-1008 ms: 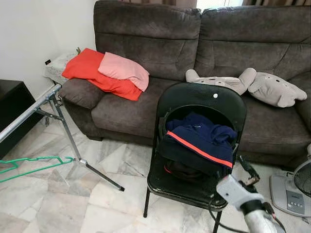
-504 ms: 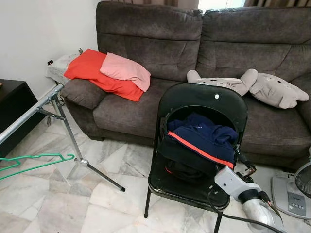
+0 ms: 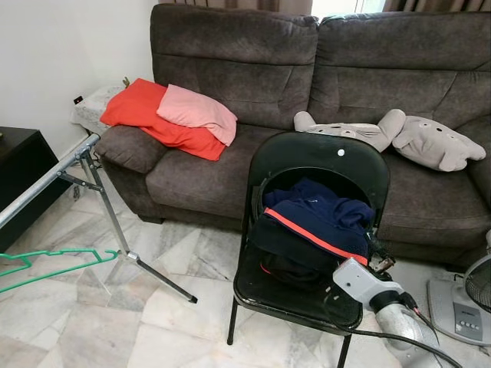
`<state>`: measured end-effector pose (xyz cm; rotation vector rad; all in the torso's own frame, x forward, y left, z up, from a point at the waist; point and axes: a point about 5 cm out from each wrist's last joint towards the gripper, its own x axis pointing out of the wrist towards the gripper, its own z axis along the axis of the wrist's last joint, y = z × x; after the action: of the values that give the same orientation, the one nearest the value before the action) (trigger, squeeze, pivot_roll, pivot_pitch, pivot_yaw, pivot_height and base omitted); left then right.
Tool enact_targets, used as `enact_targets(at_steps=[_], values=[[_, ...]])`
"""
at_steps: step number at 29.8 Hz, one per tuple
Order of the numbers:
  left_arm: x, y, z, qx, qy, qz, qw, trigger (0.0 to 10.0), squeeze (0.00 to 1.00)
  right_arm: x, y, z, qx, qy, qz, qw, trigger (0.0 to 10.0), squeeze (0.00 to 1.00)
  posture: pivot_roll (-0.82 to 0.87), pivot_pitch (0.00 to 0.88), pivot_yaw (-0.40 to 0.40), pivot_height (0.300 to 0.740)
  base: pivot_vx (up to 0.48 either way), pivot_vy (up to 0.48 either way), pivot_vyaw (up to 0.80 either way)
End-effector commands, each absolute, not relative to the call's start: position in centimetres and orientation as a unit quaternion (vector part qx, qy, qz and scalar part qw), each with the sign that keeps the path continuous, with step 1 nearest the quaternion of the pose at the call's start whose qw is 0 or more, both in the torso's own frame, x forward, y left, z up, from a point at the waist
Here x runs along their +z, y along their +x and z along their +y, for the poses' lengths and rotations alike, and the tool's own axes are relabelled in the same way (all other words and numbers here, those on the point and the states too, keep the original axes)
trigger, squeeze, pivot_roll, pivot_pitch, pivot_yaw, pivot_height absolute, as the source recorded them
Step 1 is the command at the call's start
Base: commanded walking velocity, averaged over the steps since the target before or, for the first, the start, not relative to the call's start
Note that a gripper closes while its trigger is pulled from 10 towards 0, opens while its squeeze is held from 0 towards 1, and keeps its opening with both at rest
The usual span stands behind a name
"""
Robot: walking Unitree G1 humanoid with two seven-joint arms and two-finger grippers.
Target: Hang hanger
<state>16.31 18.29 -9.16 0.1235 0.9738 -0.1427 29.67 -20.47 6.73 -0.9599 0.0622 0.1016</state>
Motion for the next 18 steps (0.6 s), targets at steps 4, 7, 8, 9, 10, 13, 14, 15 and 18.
enact_targets(at_steps=[4,7,8,9,10,13,14,15,18], values=[[-9.5,15.4,18.6,-0.068,0.067,0.484,0.870,10.0,0.00,7.2,30.4,-20.4,0.046,-0.462,0.020,0.885,10.0,0.00,-0.04,0.061,0.051,0.740,0.000,0.000,0.00],[-9.5,15.4,18.7,-0.068,0.067,0.484,0.870,10.0,0.00,7.7,31.2,-20.3,0.036,-0.464,0.009,0.885,10.0,0.00,-0.04,0.062,0.053,0.740,0.000,0.000,0.00],[-9.5,15.4,18.7,-0.068,0.067,0.484,0.870,10.0,0.00,7.9,31.3,-20.3,0.033,-0.462,0.007,0.886,10.0,0.00,-0.04,0.062,0.053,0.740,0.000,0.000,0.00],[-9.5,15.4,18.7,-0.068,0.067,0.484,0.870,10.0,0.00,7.9,31.3,-20.3,0.033,-0.462,0.007,0.886,10.0,0.00,-0.04,0.062,0.053,0.740,0.000,0.000,0.00],[-9.5,15.5,18.7,-0.068,0.068,0.484,0.870,10.0,0.00,8.3,31.7,-20.2,0.027,-0.463,-0.002,0.886,10.0,0.00,-0.03,0.064,0.057,0.740,0.000,0.000,0.00],[-9.5,15.5,18.9,-0.067,0.069,0.484,0.870,10.0,0.00,9.3,32.3,-20.3,0.006,-0.466,-0.026,0.884,10.0,0.00,-0.03,0.064,0.059,0.740,0.000,0.000,0.00],[-9.5,15.5,18.9,-0.066,0.069,0.483,0.870,10.0,0.00,9.5,32.4,-20.4,0.001,-0.468,-0.032,0.883,10.0,0.00,-0.03,0.064,0.059,0.740,0.000,0.000,0.00],[-9.5,15.5,18.9,-0.066,0.070,0.483,0.870,10.0,0.00,9.9,32.5,-20.5,-0.009,-0.468,-0.043,0.883,10.0,0.00,-0.03,0.064,0.060,0.740,0.000,0.000,0.00],[-9.5,15.4,19.1,-0.066,0.071,0.484,0.870,10.0,0.00,10.1,32.7,-20.6,-0.016,-0.464,-0.050,0.884,10.0,0.00,-0.03,0.062,0.064,0.740,0.000,0.000,0.00]])
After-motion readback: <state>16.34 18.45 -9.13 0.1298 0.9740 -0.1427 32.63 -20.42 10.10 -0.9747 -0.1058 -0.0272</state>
